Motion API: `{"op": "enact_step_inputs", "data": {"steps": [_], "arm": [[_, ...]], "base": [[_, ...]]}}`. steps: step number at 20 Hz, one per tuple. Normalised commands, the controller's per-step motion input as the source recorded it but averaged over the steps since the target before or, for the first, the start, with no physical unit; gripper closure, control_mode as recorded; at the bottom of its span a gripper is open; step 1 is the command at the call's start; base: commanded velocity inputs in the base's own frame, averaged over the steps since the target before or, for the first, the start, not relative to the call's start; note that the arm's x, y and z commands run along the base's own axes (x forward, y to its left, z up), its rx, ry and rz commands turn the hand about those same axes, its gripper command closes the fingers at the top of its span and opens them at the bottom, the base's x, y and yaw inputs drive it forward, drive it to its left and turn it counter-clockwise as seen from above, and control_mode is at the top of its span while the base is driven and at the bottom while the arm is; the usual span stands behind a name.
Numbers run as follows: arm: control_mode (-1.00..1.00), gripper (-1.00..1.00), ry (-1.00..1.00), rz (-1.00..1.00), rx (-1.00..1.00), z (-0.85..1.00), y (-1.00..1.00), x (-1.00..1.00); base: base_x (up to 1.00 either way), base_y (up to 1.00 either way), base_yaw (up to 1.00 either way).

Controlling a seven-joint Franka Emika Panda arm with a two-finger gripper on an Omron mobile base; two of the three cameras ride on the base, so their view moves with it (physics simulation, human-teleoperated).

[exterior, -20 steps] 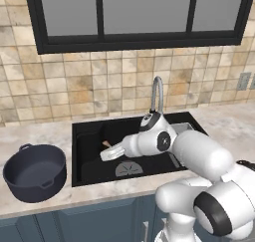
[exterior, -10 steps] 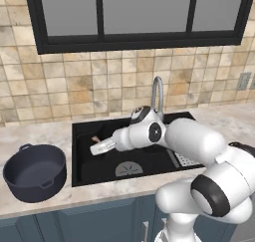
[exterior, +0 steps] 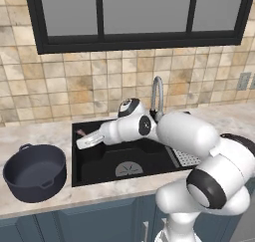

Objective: Dump the mushroom from the pot into the sink. Then turn on the water and wash the mushroom. Then turn off the water and put the mushroom back in the pot.

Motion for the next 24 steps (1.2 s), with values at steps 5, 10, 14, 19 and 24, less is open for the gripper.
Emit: {"op": "enact_step_inputs", "data": {"steps": [5, 10, 14, 19, 24], "arm": [[-1.0, 1.0, 0.35, 0.21, -0.09, 1.0, 0.58, -0.24], [-1.0, 1.0, 0.21, 0.2, -0.19, 0.86, 0.59, -0.18], [-1.0, 1.0, 0.03, 0.14, -0.16, 0.78, 0.55, 0.02], [-1.0, 1.0, 0.05, 0.1, -0.21, 0.28, 0.61, 0.19], [-1.0, 1.0, 0.19, 0.1, -0.29, 0.0, 0.65, 0.1]], "base": [[0.0, 0.0, 0.0], [0.0, 0.0, 0.0], [0.0, 0.0, 0.0], [0.0, 0.0, 0.0], [0.0, 0.0, 0.0]]}}
